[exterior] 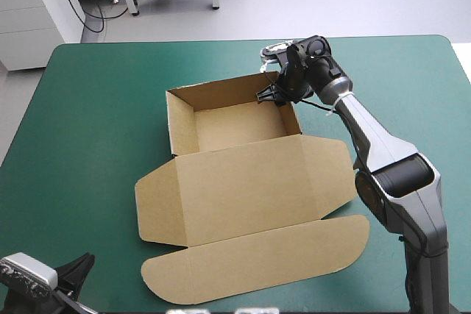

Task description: Fold the box

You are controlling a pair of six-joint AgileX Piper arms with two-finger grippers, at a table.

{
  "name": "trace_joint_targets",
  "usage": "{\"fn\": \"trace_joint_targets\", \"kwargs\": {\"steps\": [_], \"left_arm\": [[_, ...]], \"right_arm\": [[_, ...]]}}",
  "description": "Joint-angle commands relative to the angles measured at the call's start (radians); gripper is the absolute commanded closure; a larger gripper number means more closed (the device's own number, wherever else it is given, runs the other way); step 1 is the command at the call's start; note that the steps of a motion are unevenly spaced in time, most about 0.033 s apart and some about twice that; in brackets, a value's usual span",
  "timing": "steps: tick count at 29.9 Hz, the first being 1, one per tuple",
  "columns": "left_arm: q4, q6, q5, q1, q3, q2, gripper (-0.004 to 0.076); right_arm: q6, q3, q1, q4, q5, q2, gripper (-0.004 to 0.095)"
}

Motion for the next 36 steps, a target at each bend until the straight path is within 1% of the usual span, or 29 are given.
{"fn": "trace_joint_targets", "kwargs": {"steps": [1,4,6,9,11,12,17,20,22,26,29,36], "left_arm": [[-0.023,-0.012,-0.08,-0.003,0.003,0.0,0.0731],[-0.023,-0.012,-0.083,-0.003,0.003,0.0,0.0731],[-0.023,-0.012,-0.083,-0.003,0.003,0.0,0.0731],[-0.023,-0.012,-0.083,-0.003,0.003,0.0,0.0731],[-0.023,-0.012,-0.083,-0.003,0.003,0.0,0.0731],[-0.023,-0.012,-0.081,-0.003,0.003,0.0,0.0731],[-0.023,-0.012,-0.081,-0.003,0.003,0.0,0.0731],[-0.023,-0.012,-0.076,-0.003,0.003,0.0,0.0731],[-0.023,-0.012,-0.066,-0.003,0.003,0.0,0.0731],[-0.023,-0.01,-0.041,-0.003,0.003,0.0,0.0731],[-0.023,-0.008,-0.029,-0.003,0.003,0.0,0.0731],[-0.01,-0.008,-0.041,-0.003,0.003,0.0,0.0731]], "right_arm": [[-0.011,-0.024,-0.003,-0.007,-0.033,-0.029,0.0472],[-0.011,-0.024,-0.003,-0.011,-0.033,-0.016,0.0492],[-0.011,-0.024,-0.003,-0.012,-0.035,-0.016,0.0554],[-0.011,-0.024,-0.003,-0.031,-0.035,-0.016,0.0731],[-0.017,-0.024,-0.003,-0.043,-0.035,-0.016,0.0893],[-0.017,-0.024,-0.003,-0.057,-0.035,-0.016,0.0926],[-0.017,-0.024,-0.012,-0.158,-0.035,-0.016,0.093],[-0.017,-0.025,-0.054,-0.21,-0.035,-0.018,0.093],[-0.017,-0.025,-0.102,-0.213,-0.035,-0.018,0.093],[-0.019,-0.025,-0.23,-0.183,-0.035,-0.018,0.093],[-0.032,-0.025,-0.327,-0.189,-0.035,-0.018,0.093],[-0.051,-0.025,-0.573,-0.189,-0.035,-0.018,0.093]]}}
